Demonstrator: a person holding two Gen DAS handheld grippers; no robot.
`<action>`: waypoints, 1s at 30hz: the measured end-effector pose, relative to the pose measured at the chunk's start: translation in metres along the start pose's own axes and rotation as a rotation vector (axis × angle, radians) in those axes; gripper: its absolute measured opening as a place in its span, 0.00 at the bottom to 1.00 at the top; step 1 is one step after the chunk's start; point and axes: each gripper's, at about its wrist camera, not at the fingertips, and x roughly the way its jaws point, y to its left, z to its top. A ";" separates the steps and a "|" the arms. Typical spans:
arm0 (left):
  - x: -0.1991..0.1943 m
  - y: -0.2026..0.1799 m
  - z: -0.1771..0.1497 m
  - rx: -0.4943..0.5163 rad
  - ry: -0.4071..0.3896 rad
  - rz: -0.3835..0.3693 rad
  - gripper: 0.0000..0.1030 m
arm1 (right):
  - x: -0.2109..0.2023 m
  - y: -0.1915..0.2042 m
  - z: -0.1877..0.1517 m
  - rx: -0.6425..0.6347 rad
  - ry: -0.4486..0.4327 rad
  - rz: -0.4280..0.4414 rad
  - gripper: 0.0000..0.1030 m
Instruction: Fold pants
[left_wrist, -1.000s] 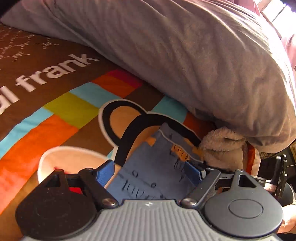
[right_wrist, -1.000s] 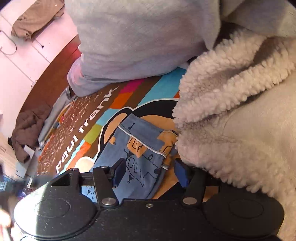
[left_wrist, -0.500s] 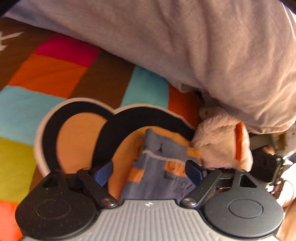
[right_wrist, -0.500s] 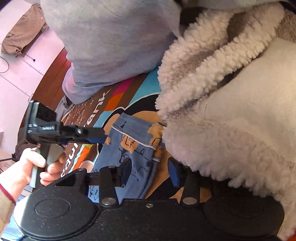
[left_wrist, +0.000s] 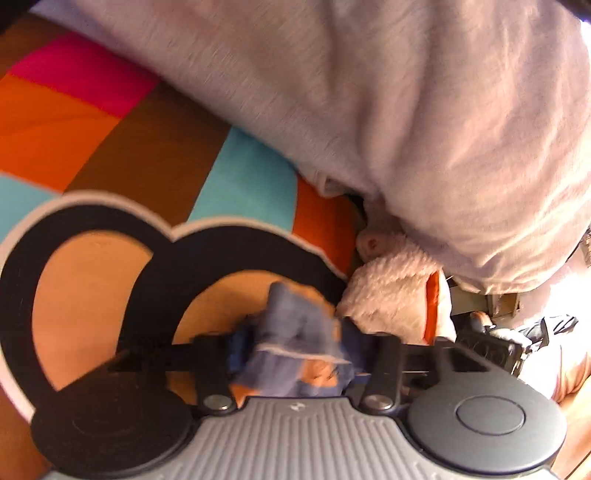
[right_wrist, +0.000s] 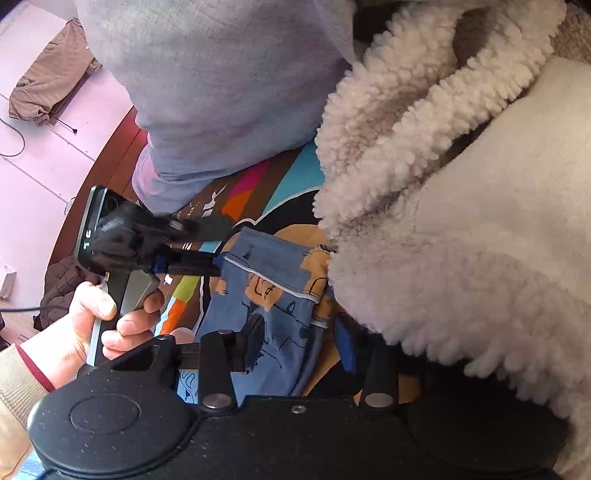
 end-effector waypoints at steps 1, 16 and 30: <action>-0.001 0.002 -0.002 -0.007 -0.011 -0.004 0.39 | 0.000 -0.002 0.001 0.015 -0.002 0.004 0.33; -0.034 0.002 -0.020 0.022 -0.152 0.012 0.22 | -0.008 -0.003 0.003 0.023 -0.013 0.061 0.08; -0.101 -0.032 -0.092 0.049 -0.375 -0.001 0.21 | -0.024 0.057 -0.001 -0.307 -0.030 0.223 0.07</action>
